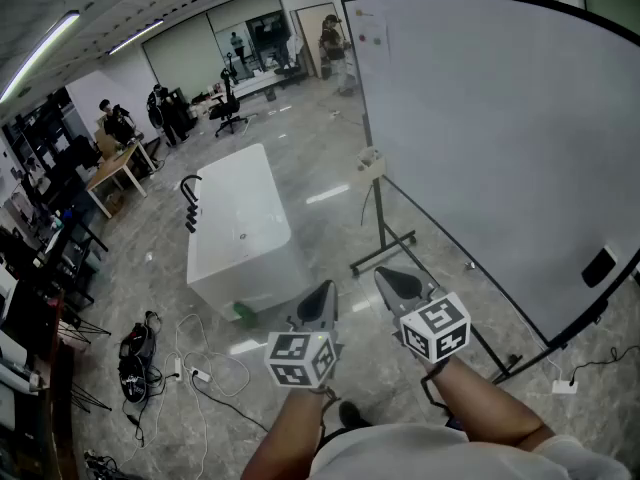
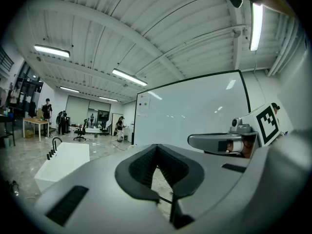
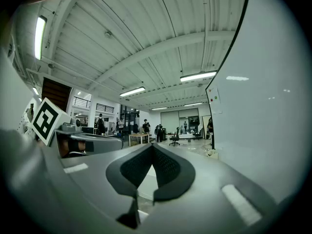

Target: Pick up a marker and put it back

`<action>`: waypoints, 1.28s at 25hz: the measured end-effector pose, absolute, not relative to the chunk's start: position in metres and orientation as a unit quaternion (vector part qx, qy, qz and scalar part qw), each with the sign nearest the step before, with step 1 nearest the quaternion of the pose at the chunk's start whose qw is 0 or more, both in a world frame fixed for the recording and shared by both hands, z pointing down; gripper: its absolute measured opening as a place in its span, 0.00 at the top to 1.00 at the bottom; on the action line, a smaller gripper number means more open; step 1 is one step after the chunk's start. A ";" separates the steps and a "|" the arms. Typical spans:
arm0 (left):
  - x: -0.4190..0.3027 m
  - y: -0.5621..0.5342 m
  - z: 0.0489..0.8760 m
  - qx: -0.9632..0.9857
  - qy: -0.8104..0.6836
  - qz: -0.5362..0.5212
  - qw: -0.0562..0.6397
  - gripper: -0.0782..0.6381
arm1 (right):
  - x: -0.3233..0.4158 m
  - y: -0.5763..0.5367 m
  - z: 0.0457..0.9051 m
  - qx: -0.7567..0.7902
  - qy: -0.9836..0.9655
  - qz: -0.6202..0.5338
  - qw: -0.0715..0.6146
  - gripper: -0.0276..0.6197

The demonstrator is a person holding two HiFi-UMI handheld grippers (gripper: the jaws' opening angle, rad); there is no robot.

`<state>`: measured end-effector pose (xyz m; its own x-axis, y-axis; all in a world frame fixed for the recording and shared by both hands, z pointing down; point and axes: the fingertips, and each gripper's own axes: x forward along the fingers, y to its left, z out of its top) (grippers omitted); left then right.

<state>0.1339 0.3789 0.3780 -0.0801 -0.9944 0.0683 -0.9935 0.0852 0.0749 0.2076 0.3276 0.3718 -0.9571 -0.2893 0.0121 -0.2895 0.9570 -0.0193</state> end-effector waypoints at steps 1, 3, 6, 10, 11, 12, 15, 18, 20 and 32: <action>0.133 0.379 0.378 0.677 -0.734 -0.004 0.051 0.89 | 0.206 0.328 0.372 0.147 -0.989 0.010 0.004 0.95; 0.130 0.379 0.378 0.679 -0.733 -0.004 0.052 0.89 | 0.203 0.329 0.371 0.147 -0.989 0.011 0.003 0.95; 0.127 0.377 0.379 0.681 -0.730 -0.004 0.054 0.89 | 0.199 0.330 0.371 0.142 -0.990 0.017 0.001 0.95; 0.121 0.373 0.385 0.688 -0.724 0.000 0.059 0.89 | 0.188 0.331 0.378 0.134 -0.991 0.025 0.008 0.95; 0.118 0.372 0.387 0.689 -0.722 0.002 0.061 0.89 | 0.185 0.330 0.380 0.135 -0.990 0.025 0.010 0.95; 0.115 0.370 0.389 0.691 -0.721 0.003 0.062 0.89 | 0.181 0.329 0.383 0.136 -0.990 0.025 0.012 0.95; 0.099 0.364 0.395 0.693 -0.718 0.004 0.067 0.89 | 0.165 0.323 0.390 0.136 -0.990 0.026 0.016 0.95; 0.079 0.355 0.405 0.699 -0.711 0.007 0.079 0.89 | 0.140 0.317 0.395 0.130 -0.991 0.034 0.015 0.95; 0.064 0.344 0.414 0.704 -0.705 0.009 0.087 0.89 | 0.118 0.309 0.402 0.129 -0.991 0.038 0.018 0.95; -0.041 0.264 0.438 0.750 -0.652 0.017 0.112 0.89 | 0.011 0.225 0.436 0.186 -0.979 0.066 0.047 0.95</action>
